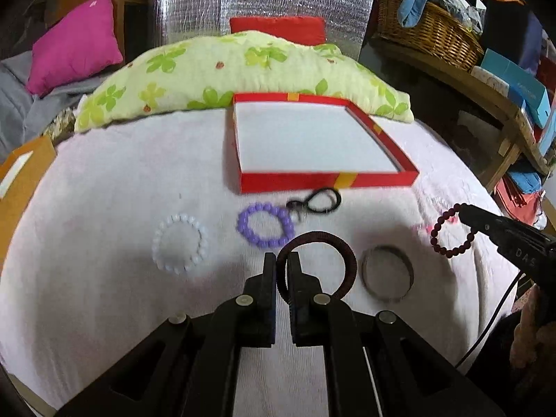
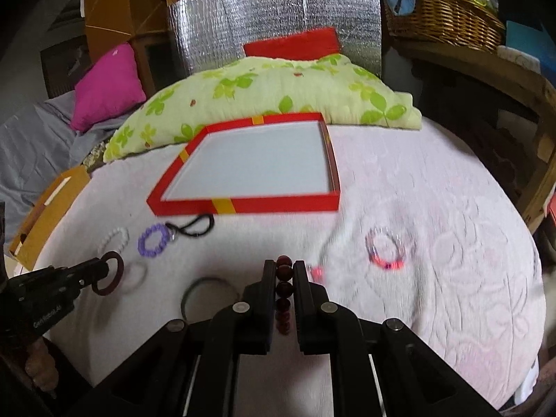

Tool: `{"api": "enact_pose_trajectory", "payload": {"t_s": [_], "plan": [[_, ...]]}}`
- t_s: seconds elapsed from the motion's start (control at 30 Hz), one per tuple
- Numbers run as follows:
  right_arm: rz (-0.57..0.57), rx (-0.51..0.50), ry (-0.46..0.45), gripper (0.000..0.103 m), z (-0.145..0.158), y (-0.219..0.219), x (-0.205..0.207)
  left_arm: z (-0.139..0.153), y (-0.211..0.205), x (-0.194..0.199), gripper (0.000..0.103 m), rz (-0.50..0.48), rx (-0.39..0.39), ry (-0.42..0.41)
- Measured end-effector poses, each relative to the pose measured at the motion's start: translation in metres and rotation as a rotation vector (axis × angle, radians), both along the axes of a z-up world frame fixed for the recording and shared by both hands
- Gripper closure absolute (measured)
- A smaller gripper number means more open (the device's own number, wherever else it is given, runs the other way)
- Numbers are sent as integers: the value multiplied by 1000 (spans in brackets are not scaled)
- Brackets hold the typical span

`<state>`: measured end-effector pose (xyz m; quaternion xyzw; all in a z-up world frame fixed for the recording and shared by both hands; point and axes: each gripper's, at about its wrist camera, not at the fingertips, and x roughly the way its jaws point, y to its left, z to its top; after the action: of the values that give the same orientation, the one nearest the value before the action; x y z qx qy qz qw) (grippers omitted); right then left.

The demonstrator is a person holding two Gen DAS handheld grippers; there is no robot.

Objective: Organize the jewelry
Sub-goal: 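Carry both held pieces into the red tray and open both tools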

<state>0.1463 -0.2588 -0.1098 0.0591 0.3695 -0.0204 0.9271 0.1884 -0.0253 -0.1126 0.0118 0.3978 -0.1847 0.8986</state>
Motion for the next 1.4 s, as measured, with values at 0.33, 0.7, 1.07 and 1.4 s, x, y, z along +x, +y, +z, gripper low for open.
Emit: {"api": "enact_pose_trajectory", "payload": {"t_s": [0.33,0.7,1.07,1.4], "plan": [[8,25,-46,92,21,-3,35,27,-10,38,97,0,14,-45],[35,44,-82,92,47,-6,125,42,-28,115,97,9,68,-64],[50,128,-31,92,37,-21,231,32,-58,200,97,3,127,-52],[70,182,17,92,17,-22,299,14,-72,259,97,9,129,-7]]}}
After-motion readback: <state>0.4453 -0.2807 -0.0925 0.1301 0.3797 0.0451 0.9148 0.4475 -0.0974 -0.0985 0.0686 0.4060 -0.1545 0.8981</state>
